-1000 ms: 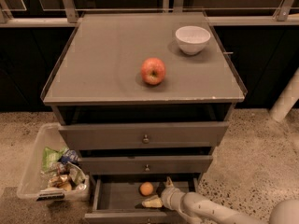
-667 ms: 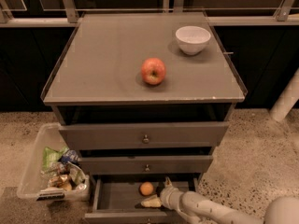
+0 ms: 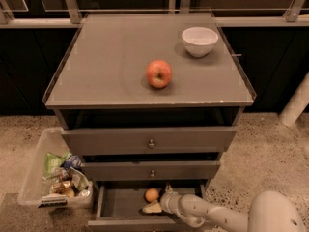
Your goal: Pick orange from bottom drawer and place on counter
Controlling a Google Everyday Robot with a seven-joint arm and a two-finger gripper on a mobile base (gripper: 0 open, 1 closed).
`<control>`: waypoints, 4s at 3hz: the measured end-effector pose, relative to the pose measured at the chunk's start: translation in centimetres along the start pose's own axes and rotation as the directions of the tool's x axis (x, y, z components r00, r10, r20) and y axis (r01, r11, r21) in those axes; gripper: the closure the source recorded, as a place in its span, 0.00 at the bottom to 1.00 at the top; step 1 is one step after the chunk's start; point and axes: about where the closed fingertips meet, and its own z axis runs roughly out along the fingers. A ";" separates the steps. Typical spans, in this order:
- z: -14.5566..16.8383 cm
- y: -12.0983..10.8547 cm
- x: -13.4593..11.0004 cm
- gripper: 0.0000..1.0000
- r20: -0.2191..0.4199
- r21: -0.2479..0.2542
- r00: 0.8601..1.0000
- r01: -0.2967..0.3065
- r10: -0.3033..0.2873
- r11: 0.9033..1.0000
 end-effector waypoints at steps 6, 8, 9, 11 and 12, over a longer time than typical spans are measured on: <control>4.1 -0.5 -1.7 0.87 0.065 0.015 0.998 0.006 -0.007 1.000; 1.3 -1.7 -2.0 1.00 0.028 0.006 0.999 0.029 -0.029 1.000; -3.0 -3.6 -0.9 1.00 -0.046 0.016 0.999 -0.005 0.005 1.000; -12.4 -6.2 2.3 1.00 -0.141 0.094 0.975 -0.159 0.171 0.983; -15.6 -7.0 2.7 1.00 -0.076 0.096 0.969 -0.226 0.233 0.970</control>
Offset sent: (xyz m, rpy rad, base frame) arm 0.0500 0.0387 -0.0158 0.0520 -0.1023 -0.0247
